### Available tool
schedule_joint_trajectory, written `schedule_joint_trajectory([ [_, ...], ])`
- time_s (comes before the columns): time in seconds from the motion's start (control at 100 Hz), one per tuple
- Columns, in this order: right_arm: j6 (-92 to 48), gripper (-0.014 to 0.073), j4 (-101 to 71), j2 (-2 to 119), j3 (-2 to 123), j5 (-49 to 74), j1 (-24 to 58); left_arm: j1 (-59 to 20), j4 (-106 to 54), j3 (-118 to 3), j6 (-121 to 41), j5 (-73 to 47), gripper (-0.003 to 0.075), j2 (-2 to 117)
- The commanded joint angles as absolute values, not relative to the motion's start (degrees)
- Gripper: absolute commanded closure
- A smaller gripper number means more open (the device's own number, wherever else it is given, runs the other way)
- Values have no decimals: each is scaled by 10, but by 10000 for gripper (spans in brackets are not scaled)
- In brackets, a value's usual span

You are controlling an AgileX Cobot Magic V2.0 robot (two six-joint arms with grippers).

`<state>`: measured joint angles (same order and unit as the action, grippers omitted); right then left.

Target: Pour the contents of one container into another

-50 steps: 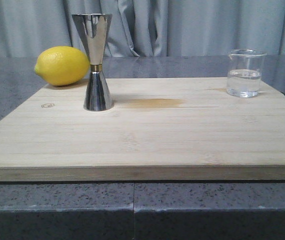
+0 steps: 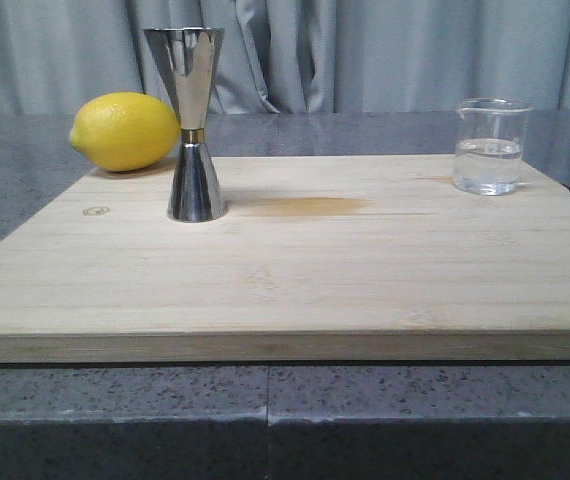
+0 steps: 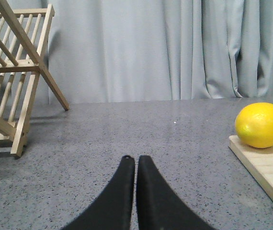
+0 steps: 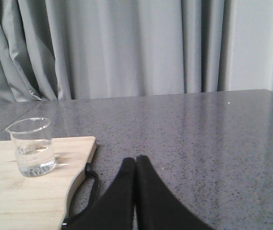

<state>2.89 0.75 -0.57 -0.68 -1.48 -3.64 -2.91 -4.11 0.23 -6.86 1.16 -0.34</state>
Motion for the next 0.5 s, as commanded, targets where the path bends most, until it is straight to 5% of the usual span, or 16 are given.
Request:
schedule_joint_trajectory([
  [0.0,24,659,8,-17,-12,-67,-36,-33,-41,18,-66,57,739,-15],
  [0.49,24,659,11,-17,9,-71,-36,-33,-105,-12,-66,68,739,-15],
])
